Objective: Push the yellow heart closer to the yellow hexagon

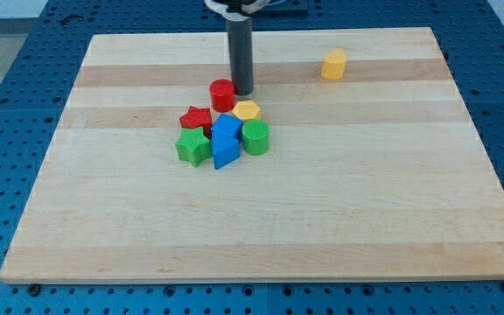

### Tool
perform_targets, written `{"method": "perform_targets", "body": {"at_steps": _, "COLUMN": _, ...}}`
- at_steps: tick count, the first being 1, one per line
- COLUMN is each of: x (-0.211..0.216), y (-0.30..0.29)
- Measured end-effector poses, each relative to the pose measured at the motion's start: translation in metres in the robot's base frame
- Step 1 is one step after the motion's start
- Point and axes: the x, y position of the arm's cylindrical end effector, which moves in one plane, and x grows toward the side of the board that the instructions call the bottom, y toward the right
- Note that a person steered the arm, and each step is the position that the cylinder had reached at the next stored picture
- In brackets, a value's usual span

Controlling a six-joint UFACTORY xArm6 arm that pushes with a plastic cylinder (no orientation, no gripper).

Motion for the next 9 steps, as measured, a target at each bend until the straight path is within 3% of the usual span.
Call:
{"method": "perform_targets", "body": {"at_steps": 2, "x": -0.002, "y": -0.045}}
{"method": "perform_targets", "body": {"at_steps": 3, "x": -0.034, "y": -0.036}}
{"method": "perform_targets", "body": {"at_steps": 4, "x": -0.073, "y": 0.023}}
{"method": "perform_targets", "body": {"at_steps": 6, "x": -0.076, "y": 0.23}}
{"method": "perform_targets", "body": {"at_steps": 9, "x": -0.052, "y": 0.21}}
